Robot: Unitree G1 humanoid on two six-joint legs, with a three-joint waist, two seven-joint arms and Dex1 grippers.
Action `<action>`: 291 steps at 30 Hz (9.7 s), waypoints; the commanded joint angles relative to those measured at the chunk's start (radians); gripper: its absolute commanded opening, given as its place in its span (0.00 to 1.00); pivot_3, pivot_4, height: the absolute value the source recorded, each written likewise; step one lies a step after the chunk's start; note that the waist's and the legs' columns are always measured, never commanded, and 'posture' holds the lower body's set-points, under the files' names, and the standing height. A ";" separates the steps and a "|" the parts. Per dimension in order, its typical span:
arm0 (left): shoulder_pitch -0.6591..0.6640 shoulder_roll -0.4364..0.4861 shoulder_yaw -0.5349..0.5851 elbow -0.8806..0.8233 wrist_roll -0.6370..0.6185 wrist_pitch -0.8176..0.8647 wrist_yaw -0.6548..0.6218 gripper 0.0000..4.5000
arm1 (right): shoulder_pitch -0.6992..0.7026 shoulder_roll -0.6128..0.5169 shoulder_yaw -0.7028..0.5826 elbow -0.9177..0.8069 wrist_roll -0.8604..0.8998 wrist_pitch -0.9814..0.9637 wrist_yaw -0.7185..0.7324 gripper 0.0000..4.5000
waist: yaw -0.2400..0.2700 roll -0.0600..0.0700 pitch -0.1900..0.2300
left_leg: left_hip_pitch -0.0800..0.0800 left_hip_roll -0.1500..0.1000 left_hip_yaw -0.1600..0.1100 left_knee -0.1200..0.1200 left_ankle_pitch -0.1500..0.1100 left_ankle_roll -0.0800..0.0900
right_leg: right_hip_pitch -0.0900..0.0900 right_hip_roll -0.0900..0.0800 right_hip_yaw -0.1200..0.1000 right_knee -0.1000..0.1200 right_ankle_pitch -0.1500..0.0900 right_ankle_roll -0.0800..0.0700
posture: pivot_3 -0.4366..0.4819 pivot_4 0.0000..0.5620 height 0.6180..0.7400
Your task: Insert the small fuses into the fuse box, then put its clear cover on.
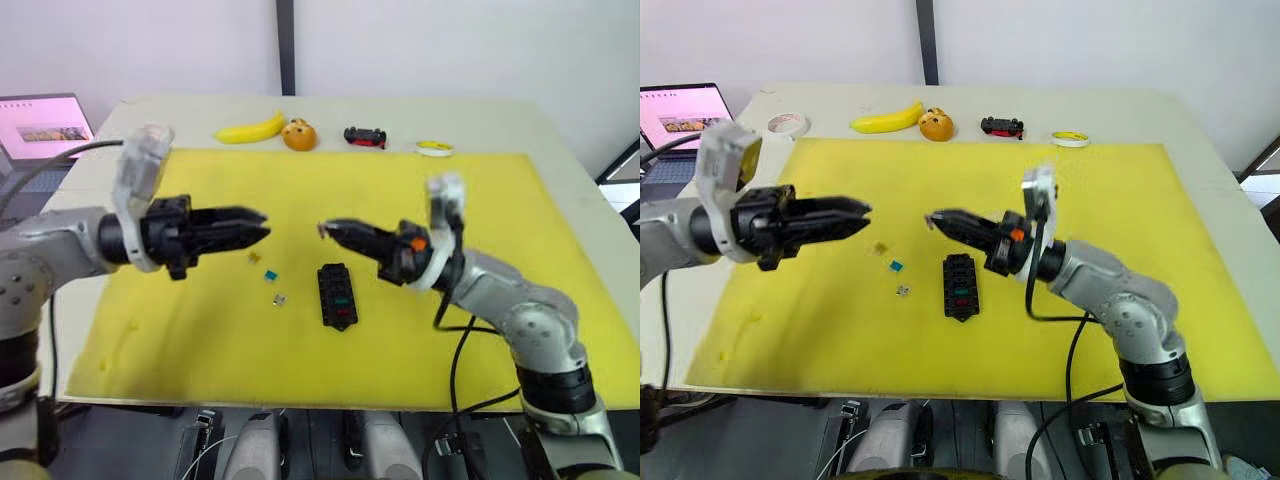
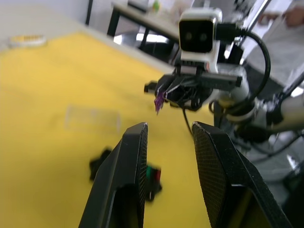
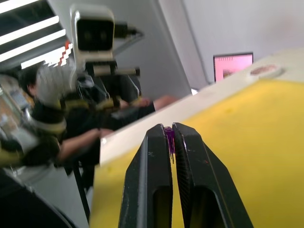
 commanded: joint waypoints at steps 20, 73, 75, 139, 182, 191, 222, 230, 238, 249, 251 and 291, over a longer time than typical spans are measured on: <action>0.244 0.084 -0.010 -0.151 0.195 -0.135 -0.146 0.35 | 0.040 0.023 0.090 0.320 -0.419 -0.400 0.375 0.00 | 0.001 0.000 0.000 | 0.000 0.000 0.000 0.000 0.000 0.000 | 0.000 0.000 0.000 0.000 0.000 0.000 | 0.48 0.27 0.98; 0.090 -0.067 -0.310 -0.129 0.579 -0.364 -0.108 0.99 | -0.007 0.060 0.052 0.396 -0.414 -0.330 0.446 0.00 | 0.001 0.000 0.000 | 0.002 0.000 0.000 0.001 0.000 0.000 | 0.001 0.000 0.000 0.003 0.000 0.000 | 0.48 0.27 0.98; 0.089 -0.069 -0.310 -0.127 0.582 -0.365 -0.110 0.99 | -0.008 0.060 0.053 0.400 -0.417 -0.332 0.448 0.00 | 0.001 0.000 0.000 | 0.002 0.000 0.000 0.001 0.000 0.000 | 0.001 0.000 0.000 0.003 0.000 0.000 | 0.48 0.27 0.98; 0.085 -0.122 -0.316 -0.101 0.637 -0.404 -0.110 1.00 | -0.232 -0.159 0.144 0.204 -0.598 -0.104 0.460 0.16 | 0.003 0.000 0.000 | 0.012 0.000 0.001 0.000 0.000 0.000 | 0.010 -0.001 0.001 0.004 0.000 0.000 | 0.48 0.27 0.98; 0.108 -0.129 -0.311 -0.126 0.632 -0.396 -0.076 1.00 | -0.303 -0.140 0.251 0.265 -0.680 -0.058 0.472 0.16 | 0.001 0.000 0.000 | 0.012 0.000 0.001 0.000 0.000 0.000 | 0.010 -0.001 0.001 0.004 0.000 0.000 | 0.48 0.27 0.98; 0.111 -0.128 -0.310 -0.124 0.634 -0.401 -0.077 1.00 | -0.306 -0.143 0.252 0.254 -0.677 -0.050 0.481 0.01 | 0.001 0.000 0.000 | 0.012 0.000 0.001 0.000 0.000 0.000 | 0.010 -0.001 0.001 0.004 0.000 0.000 | 0.48 0.27 0.98; 0.108 -0.128 -0.307 -0.121 0.633 -0.397 -0.073 1.00 | -0.295 -0.146 0.246 0.251 -0.681 -0.094 0.480 0.01 | 0.001 0.000 0.000 | 0.012 0.000 0.001 0.000 0.000 0.000 | 0.010 -0.001 0.001 0.004 0.000 0.000 | 0.48 0.27 0.98; 0.105 -0.127 -0.307 -0.120 0.633 -0.398 -0.075 1.00 | -0.280 -0.146 0.255 0.281 -0.711 -0.131 0.480 0.01 | 0.002 0.000 0.000 | 0.012 0.000 0.001 0.000 0.000 0.000 | 0.010 -0.001 0.001 0.004 0.000 0.000 | 0.48 0.27 0.98; 0.104 -0.128 -0.307 -0.119 0.634 -0.399 -0.074 1.00 | -0.270 -0.143 0.263 0.293 -0.730 -0.149 0.479 0.01 | 0.001 0.000 0.000 | 0.012 0.000 0.001 0.000 0.000 0.000 | 0.010 -0.001 0.001 0.004 0.000 0.000 | 0.48 0.27 0.98; 0.105 -0.129 -0.307 -0.123 0.632 -0.395 -0.070 1.00 | -0.277 -0.129 0.239 0.274 -0.703 -0.162 0.484 0.01 | 0.001 0.000 0.000 | 0.012 0.000 0.001 0.000 0.000 0.000 | 0.010 -0.001 0.001 0.004 0.000 0.000 | 0.48 0.27 0.98; 0.105 -0.129 -0.307 -0.125 0.630 -0.395 -0.071 1.00 | -0.279 -0.127 0.236 0.276 -0.704 -0.169 0.481 0.01 | 0.001 0.000 0.000 | 0.012 0.000 0.001 0.000 0.000 0.000 | 0.010 -0.001 0.001 0.004 0.000 0.000 | 0.48 0.27 0.98; 0.105 -0.130 -0.310 -0.121 0.635 -0.400 -0.071 1.00 | -0.292 -0.133 0.219 0.272 -0.651 -0.117 0.528 0.01 | 0.001 0.000 0.000 | 0.012 0.000 0.001 0.000 0.000 0.000 | 0.010 -0.001 0.001 0.004 0.000 0.000 | 0.48 0.27 0.98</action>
